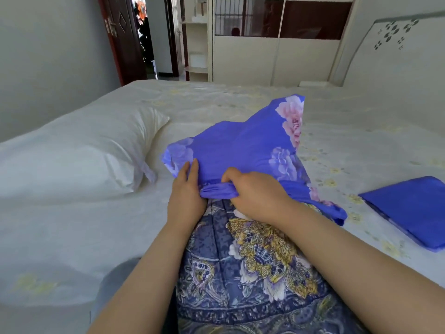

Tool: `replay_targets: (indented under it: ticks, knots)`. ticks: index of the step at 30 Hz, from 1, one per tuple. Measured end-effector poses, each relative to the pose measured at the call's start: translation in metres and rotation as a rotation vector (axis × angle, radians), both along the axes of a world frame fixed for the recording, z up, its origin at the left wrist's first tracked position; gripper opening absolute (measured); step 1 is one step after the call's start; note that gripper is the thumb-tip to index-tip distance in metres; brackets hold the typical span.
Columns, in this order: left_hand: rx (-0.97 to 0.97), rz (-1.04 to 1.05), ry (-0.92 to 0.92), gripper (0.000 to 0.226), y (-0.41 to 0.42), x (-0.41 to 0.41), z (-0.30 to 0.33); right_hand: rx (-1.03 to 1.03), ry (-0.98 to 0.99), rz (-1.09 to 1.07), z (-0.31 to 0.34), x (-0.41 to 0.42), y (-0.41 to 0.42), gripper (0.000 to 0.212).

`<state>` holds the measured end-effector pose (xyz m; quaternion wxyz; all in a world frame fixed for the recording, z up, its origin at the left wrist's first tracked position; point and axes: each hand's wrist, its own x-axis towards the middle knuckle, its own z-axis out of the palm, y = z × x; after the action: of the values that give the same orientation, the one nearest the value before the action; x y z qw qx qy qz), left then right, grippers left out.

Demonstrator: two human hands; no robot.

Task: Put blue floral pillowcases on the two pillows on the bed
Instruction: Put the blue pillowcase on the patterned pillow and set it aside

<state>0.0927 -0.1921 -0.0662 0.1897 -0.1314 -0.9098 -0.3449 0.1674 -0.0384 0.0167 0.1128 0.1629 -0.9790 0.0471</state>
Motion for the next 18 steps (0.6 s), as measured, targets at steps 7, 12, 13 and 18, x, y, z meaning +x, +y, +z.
replay_targets:
  ticks: [7, 12, 13, 18]
  knots:
    - [0.310, 0.158, 0.008, 0.017, 0.004, 0.012, 0.010, 0.193, 0.118, 0.013, 0.007, -0.019, -0.007, 0.054]
    - [0.512, 0.057, 0.036, 0.022, 0.027, 0.015, 0.024, 0.207, 0.301, -0.054, 0.006, -0.055, -0.020, 0.039]
    - [0.502, 0.032, 0.050, 0.028, 0.028, 0.013, 0.024, 0.169, 0.313, -0.060, 0.007, -0.057, -0.018, 0.035]
    - [0.351, -0.048, 0.114, 0.077, 0.021, 0.007, 0.011, 0.125, 0.360, -0.062, -0.002, -0.048, -0.011, 0.040]
